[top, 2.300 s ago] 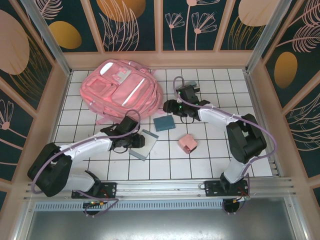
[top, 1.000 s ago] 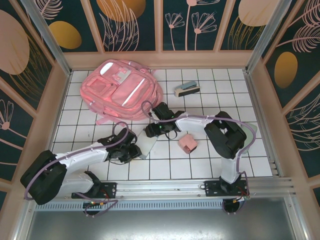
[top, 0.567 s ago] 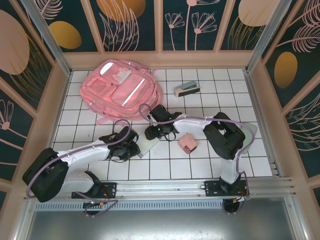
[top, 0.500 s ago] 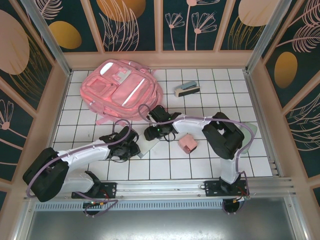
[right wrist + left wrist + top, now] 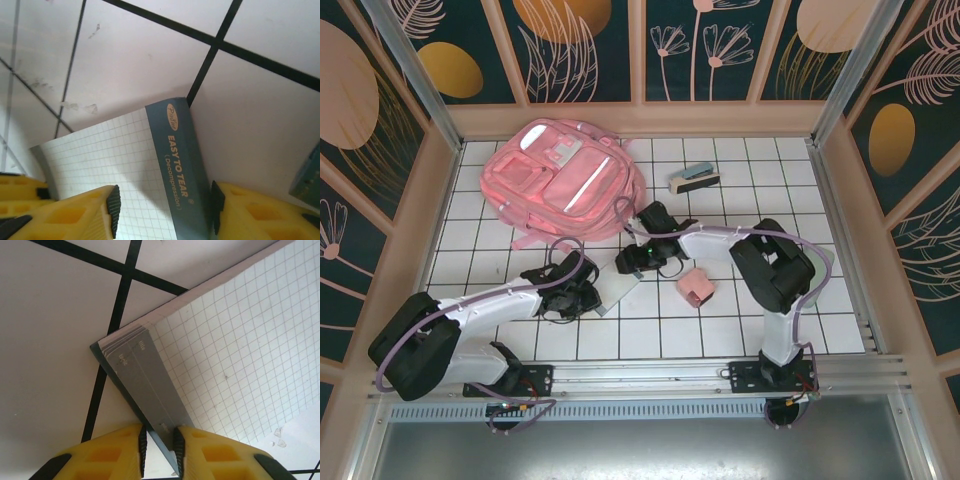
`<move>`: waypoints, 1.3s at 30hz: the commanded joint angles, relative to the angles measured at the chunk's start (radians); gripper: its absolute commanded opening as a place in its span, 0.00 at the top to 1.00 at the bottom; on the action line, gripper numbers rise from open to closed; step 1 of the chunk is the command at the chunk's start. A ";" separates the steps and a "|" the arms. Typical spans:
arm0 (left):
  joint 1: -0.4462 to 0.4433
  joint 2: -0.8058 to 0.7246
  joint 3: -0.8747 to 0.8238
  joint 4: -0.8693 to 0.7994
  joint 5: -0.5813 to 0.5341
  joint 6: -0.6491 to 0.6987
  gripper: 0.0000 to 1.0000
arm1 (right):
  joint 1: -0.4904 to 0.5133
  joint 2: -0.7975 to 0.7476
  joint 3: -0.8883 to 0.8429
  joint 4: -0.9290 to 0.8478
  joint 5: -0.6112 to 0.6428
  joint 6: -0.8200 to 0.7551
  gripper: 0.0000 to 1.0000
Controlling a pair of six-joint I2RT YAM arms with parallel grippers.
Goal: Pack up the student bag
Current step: Pick up the book from the center of the table.
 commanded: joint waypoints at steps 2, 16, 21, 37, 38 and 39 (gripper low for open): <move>0.001 0.057 -0.048 -0.017 -0.050 0.017 0.74 | 0.011 -0.079 -0.037 0.073 -0.364 0.056 0.52; 0.002 0.060 -0.039 -0.022 -0.058 0.037 0.74 | -0.010 -0.065 -0.017 0.002 -0.409 0.001 0.67; 0.001 0.057 -0.034 -0.035 -0.069 0.047 0.74 | -0.012 -0.068 -0.001 -0.030 -0.419 -0.030 0.75; 0.004 0.028 0.241 -0.164 -0.184 0.214 0.62 | -0.177 -0.226 -0.071 0.079 -0.271 0.104 1.00; 0.009 0.044 0.282 -0.178 -0.192 0.242 0.61 | -0.184 -0.241 -0.073 0.087 -0.262 0.112 1.00; 0.015 0.062 0.313 -0.189 -0.196 0.267 0.61 | -0.184 -0.253 -0.077 0.090 -0.255 0.119 1.00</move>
